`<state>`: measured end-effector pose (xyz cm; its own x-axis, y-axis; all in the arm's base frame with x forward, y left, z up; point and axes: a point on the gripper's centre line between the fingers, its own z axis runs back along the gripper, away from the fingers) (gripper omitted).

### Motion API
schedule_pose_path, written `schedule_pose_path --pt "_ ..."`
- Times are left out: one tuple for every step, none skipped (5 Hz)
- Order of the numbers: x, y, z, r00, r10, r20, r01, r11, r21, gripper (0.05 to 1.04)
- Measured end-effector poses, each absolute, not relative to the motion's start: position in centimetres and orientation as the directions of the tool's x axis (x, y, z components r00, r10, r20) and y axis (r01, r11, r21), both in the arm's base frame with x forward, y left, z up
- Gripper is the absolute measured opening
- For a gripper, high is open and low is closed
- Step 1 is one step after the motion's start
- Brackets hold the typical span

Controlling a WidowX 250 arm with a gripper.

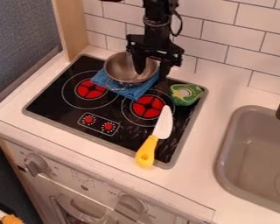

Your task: Move the silver pot in the bottom left side of the burner

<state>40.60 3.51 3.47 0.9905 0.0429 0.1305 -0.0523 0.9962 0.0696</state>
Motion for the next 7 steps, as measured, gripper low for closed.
schedule_pose_path --pt "40.3 3.6 3.2 0.992 0.051 0.118 -0.059 0.996 0.062 0.352" --pt "39.6 3.4 2.9 0.995 0.04 0.095 -0.045 0.998 0.054 0.168" --pt "38.9 3.3 4.4 0.993 0.031 0.114 -0.036 0.998 0.041 0.092" --pt "37.3 5.2 8.1 0.982 0.077 0.174 -0.084 0.996 0.03 0.07" --pt "33.6 8.4 10.7 0.971 0.127 0.2 -0.141 0.989 0.054 0.065" --pt "29.9 10.4 8.8 0.98 0.151 0.127 -0.16 0.985 0.06 0.065" --pt "28.2 11.5 7.2 0.984 0.155 0.089 -0.163 0.983 0.085 0.064"
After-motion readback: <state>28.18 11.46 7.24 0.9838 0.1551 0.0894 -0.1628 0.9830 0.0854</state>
